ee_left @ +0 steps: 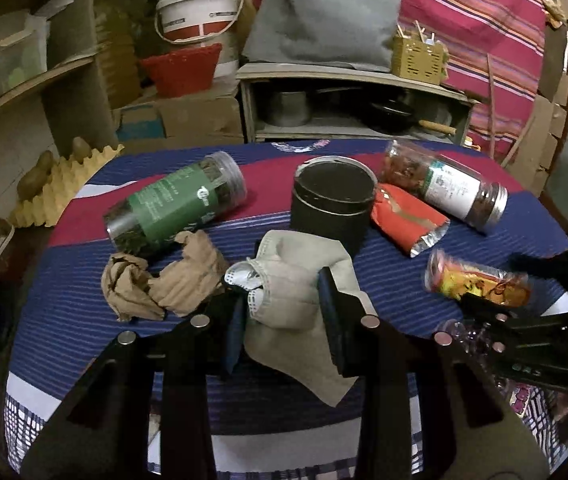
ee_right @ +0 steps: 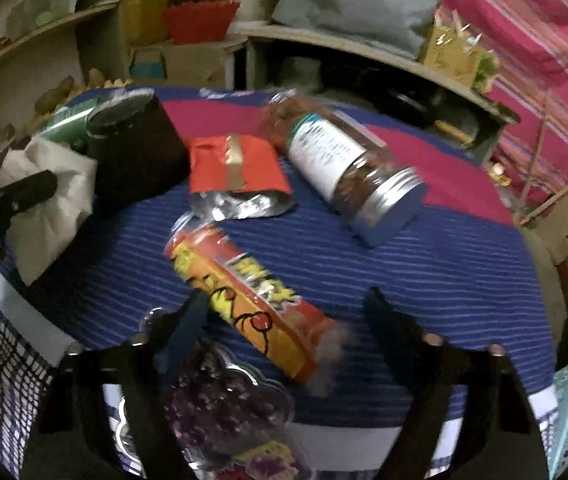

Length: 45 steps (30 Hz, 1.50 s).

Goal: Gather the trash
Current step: 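Grasp the beige cloth with the left tool while the right tool grasps the yellow-orange snack wrapper, then lift the cloth and wrapper and carry both over the light blue basket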

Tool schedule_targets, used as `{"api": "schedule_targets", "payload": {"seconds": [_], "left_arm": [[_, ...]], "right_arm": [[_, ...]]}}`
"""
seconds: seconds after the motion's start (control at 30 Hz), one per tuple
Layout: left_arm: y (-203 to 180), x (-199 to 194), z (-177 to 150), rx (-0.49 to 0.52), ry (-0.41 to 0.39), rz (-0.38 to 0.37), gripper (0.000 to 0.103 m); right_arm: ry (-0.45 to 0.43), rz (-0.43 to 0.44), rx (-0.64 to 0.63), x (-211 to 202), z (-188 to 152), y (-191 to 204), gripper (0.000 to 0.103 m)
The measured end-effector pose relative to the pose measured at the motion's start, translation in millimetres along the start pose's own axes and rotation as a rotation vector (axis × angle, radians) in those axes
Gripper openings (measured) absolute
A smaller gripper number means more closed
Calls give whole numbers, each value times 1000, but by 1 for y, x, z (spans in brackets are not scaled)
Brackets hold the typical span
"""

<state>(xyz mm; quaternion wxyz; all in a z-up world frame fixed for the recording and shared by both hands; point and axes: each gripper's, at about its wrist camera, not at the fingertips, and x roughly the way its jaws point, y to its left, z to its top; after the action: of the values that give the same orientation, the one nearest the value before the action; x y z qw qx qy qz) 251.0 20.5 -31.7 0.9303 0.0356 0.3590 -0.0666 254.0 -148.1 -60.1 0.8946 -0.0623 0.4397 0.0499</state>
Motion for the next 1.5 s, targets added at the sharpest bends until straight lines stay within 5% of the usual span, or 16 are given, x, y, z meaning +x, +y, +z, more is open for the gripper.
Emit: {"api": "schedule_targets", "payload": {"seconds": [0.2, 0.6, 0.77, 0.9, 1.23, 1.5], "left_arm": [[-2, 2, 1, 2, 1, -4, 33], [-29, -9, 4, 35, -31, -76, 33], [-73, -37, 5, 91, -92, -144, 33], [-109, -60, 4, 131, -144, -198, 33], [-182, -78, -3, 180, -107, -261, 32], [-287, -101, 6, 281, -135, -389, 32]], "right_arm": [[-21, 43, 31, -6, -6, -7, 41], [-153, -41, 139, -81, -42, -65, 37], [-218, -131, 208, -133, -69, -107, 18], [-224, -129, 269, -150, -90, -144, 17], [-297, -134, 383, -189, -135, -204, 16], [-366, -218, 477, -228, -166, -266, 16]]}}
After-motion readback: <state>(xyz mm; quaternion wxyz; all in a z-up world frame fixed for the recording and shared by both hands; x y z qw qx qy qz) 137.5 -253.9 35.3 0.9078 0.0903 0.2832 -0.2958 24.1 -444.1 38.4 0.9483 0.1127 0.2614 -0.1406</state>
